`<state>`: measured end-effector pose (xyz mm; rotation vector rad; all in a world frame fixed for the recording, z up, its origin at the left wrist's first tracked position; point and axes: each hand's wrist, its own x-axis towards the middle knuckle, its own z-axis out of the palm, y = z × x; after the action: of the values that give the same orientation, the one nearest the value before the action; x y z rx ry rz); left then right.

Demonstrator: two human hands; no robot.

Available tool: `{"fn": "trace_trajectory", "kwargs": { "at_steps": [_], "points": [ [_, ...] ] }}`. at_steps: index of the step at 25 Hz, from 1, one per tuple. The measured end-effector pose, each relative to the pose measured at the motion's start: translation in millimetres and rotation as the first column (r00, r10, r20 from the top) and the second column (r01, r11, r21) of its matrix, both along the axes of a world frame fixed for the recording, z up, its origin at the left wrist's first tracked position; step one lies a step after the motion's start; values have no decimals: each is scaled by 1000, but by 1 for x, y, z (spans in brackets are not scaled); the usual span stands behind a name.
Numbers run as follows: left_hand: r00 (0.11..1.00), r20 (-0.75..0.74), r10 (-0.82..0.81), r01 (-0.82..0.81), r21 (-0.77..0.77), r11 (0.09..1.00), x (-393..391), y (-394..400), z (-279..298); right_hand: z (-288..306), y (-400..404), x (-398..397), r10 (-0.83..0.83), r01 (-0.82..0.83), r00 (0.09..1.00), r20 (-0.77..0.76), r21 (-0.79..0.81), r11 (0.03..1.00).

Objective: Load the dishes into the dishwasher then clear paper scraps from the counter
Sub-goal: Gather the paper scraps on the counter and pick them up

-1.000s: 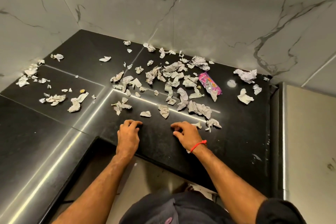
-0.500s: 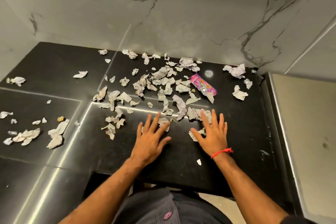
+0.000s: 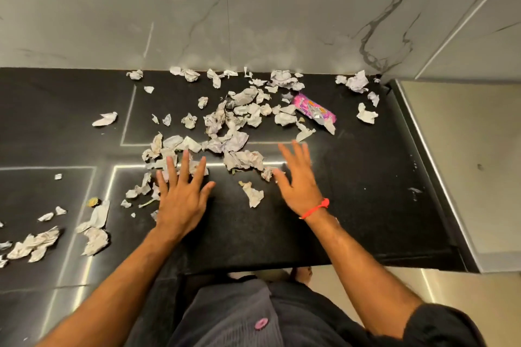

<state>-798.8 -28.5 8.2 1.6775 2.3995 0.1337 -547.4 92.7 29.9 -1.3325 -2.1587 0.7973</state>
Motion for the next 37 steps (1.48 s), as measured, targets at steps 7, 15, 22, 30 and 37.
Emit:
{"fn": "trace_trajectory", "kwargs": {
  "at_steps": [7, 15, 22, 30, 37],
  "points": [
    [900, 55, -433, 427, 100, 899, 116, 14, -5, -31, -70, 58, -499, 544, 783, 370, -19, 839],
    [829, 451, -329, 210, 294, 933, 135, 1, 7, -8, -30, 11, -361, -36, 741, -566, -570, 821],
    [897, -82, -435, 430, -74, 900, 135, 38, -12, -14, 28, 75, -447, 149, 748, -491, -532, 833],
    [980, -157, -124, 84, -238, 968, 123, 79, 20, 2, 136, 129, -194, 173, 967, -166, -133, 976],
    [983, -172, -65, 11, -300, 954, 133, 104, 42, -6, 173, 84, 266, -214, 880, 394, -172, 962]
  ]
}}
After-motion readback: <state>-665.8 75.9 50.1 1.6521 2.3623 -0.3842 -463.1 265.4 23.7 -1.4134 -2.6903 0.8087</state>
